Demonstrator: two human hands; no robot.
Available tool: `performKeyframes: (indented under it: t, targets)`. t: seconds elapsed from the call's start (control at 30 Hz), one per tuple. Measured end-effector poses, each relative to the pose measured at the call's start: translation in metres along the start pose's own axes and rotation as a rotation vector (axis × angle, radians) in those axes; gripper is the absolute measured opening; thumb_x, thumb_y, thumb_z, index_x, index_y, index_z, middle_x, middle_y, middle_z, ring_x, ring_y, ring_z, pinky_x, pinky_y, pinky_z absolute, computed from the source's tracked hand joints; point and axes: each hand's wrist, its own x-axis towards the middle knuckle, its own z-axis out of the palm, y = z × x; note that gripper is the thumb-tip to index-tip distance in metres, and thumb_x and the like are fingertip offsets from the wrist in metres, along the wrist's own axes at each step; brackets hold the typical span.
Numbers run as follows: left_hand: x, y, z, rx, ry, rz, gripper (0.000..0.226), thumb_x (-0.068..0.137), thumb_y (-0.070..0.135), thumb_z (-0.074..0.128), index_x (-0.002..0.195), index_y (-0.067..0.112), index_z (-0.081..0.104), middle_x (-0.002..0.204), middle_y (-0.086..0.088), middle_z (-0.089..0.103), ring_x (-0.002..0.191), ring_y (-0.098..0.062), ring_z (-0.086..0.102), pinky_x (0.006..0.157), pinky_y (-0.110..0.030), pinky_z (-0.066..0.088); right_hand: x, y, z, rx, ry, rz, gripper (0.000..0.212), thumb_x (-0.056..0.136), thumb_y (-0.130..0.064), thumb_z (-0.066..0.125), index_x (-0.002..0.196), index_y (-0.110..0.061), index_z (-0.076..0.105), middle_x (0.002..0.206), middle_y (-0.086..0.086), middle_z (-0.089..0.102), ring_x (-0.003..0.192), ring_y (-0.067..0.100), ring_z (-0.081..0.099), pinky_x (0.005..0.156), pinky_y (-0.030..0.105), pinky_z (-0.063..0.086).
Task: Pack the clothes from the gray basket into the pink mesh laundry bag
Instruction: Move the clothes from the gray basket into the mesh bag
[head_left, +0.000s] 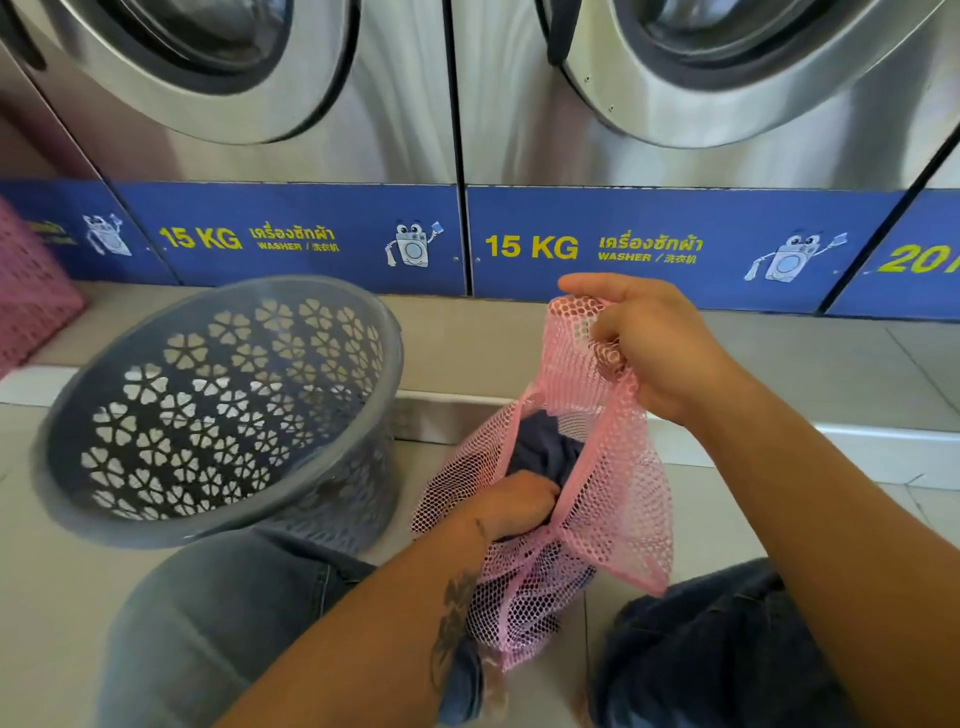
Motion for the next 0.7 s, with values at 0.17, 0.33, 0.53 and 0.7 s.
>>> performKeyframes:
  t: [0.17,0.33,0.53,0.7]
  targets:
    - [-0.014,-0.018,-0.004,-0.064,0.137,-0.061,0.036,0.089,0.009,0.049,0.117,0.012,0.072,0.123,-0.008,0.068,0.114,-0.030,0.060,0.090,-0.025,0.044,0.003,0.000,0.001,0.005,0.013,0.012,0.061,0.079,0.016,0.040,0.117,-0.021,0.071,0.115,0.002,0.070,0.039,0.010,0.033,0.038,0.015,0.031]
    - [-0.028,-0.024,-0.028,-0.070,0.272,-0.040,0.037,0.095,0.008,0.047,0.125,0.014,0.067,0.133,-0.005,0.063,0.119,-0.020,0.058,0.094,-0.021,0.041,-0.002,0.002,0.010,0.005,-0.009,0.018,0.062,0.078,0.016,0.040,0.117,-0.020,0.071,0.113,0.000,0.071,0.040,0.012,0.031,0.038,0.019,0.030]
    - [-0.046,-0.022,-0.049,-0.105,0.293,-0.025,0.031,0.097,0.011,0.047,0.121,0.019,0.065,0.127,-0.004,0.063,0.110,-0.019,0.059,0.091,-0.026,0.047,-0.010,-0.003,0.012,-0.038,-0.003,0.004,0.062,0.079,0.015,0.039,0.118,-0.021,0.071,0.105,-0.005,0.071,0.041,0.012,0.030,0.039,0.021,0.029]
    - [-0.067,-0.001,-0.037,-0.076,0.082,0.099,0.032,0.088,0.018,0.066,0.120,0.025,0.066,0.115,0.005,0.069,0.106,-0.013,0.064,0.094,-0.028,0.052,-0.015,-0.005,0.012,-0.061,0.020,-0.029,0.062,0.078,0.014,0.038,0.117,-0.021,0.071,0.104,-0.004,0.072,0.043,0.013,0.031,0.041,0.021,0.029]
